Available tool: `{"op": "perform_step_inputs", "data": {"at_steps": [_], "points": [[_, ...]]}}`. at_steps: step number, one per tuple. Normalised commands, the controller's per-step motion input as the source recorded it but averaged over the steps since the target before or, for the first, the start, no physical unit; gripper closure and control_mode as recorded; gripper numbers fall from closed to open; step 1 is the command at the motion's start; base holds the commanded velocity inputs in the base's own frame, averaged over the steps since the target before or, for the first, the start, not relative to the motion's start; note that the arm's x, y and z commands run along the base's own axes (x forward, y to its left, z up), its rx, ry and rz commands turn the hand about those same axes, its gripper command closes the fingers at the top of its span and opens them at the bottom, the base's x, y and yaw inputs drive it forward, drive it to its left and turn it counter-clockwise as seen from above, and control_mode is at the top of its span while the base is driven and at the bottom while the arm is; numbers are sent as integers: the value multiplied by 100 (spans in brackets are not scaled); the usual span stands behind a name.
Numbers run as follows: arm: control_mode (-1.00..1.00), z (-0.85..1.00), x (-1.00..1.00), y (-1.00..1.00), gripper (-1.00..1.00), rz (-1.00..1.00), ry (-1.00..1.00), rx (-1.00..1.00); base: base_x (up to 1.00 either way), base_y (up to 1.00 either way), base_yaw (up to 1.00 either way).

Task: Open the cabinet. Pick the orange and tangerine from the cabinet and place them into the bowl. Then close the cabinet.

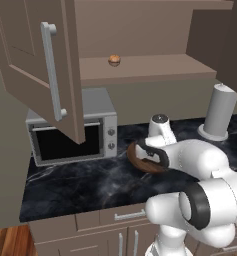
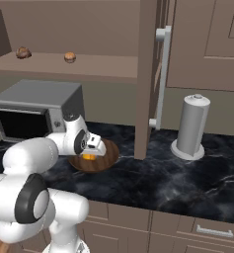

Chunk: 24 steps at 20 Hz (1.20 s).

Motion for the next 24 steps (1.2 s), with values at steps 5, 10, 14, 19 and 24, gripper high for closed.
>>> {"op": "perform_step_inputs", "data": {"at_steps": [5,10,14,19,24], "points": [[-100,-12,8,0,100,0,1,0,0,0,0],[-100,-10,6,0,100,0,3,0,0,0,0],[-100,-6,2,0,100,0,6,0,0,0,0],[-100,-2,0,0,100,0,5,0,0,0,0],[-100,0,2,0,-100,0,4,0,0,0,0]]}}
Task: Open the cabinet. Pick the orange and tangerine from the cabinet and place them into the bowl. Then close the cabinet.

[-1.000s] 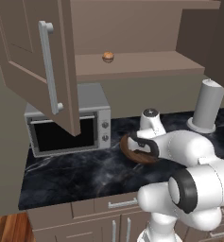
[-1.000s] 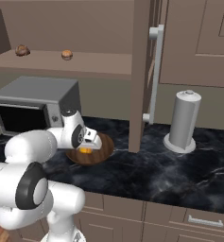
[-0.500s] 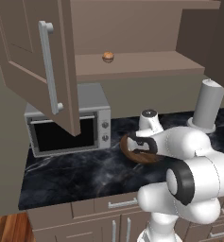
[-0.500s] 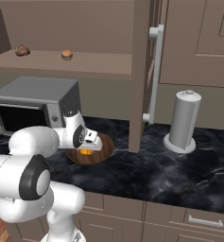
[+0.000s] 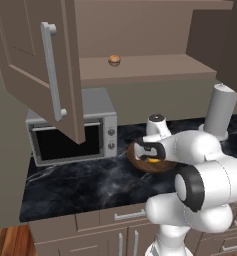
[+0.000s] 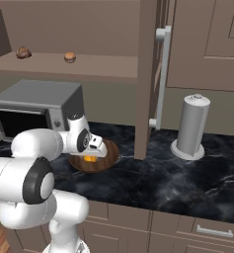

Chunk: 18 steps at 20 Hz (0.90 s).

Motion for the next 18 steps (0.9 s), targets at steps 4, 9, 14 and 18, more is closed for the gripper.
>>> {"op": "perform_step_inputs", "data": {"at_steps": [4,9,14,18], "points": [[-100,0,18,0,-100,0,3,0,0,0,0],[-100,0,16,-1,-100,0,0,0,0,0,0],[-100,0,8,-2,-100,0,-2,0,0,0,0],[-100,18,-7,-3,-100,0,-9,0,0,0,0]]}}
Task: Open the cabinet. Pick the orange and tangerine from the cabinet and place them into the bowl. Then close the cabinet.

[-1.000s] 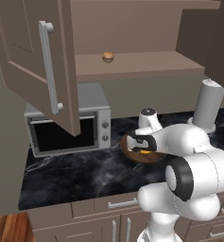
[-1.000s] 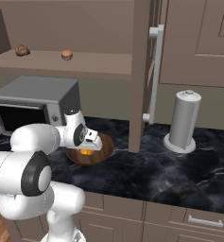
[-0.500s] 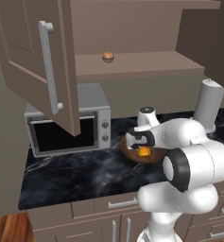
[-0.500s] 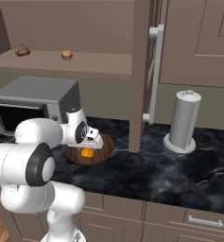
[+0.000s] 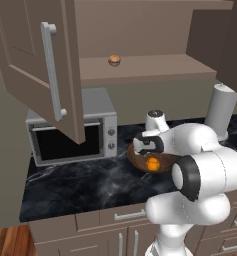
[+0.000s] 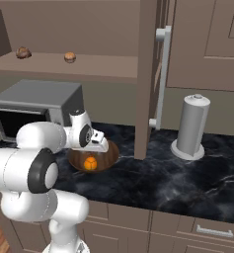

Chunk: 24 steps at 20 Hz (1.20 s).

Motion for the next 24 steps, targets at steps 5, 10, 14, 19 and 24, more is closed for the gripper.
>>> {"op": "perform_step_inputs", "data": {"at_steps": [5,10,14,19,24], "points": [[-100,51,-42,0,-100,0,-11,0,0,0,0],[-100,58,-53,0,-100,0,-8,0,0,0,0],[-100,69,-51,0,-100,0,0,0,0,0,0],[-100,74,-52,0,-100,0,-5,0,0,0,0],[-100,77,-53,0,-100,0,-12,0,0,0,0]]}}
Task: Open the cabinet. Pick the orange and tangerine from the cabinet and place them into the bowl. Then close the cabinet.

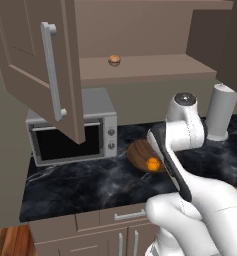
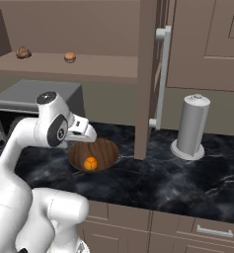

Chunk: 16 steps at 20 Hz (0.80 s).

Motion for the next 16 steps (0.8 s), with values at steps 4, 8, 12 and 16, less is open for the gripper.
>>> {"op": "perform_step_inputs", "data": {"at_steps": [4,8,12,16], "points": [[-100,79,-59,0,-100,3,-17,0,0,0,0],[-100,73,-47,0,-100,6,-23,0,0,0,0],[-100,74,-35,3,-100,11,-26,0,0,0,0],[-100,75,-19,14,-100,12,-24,0,0,0,0]]}}
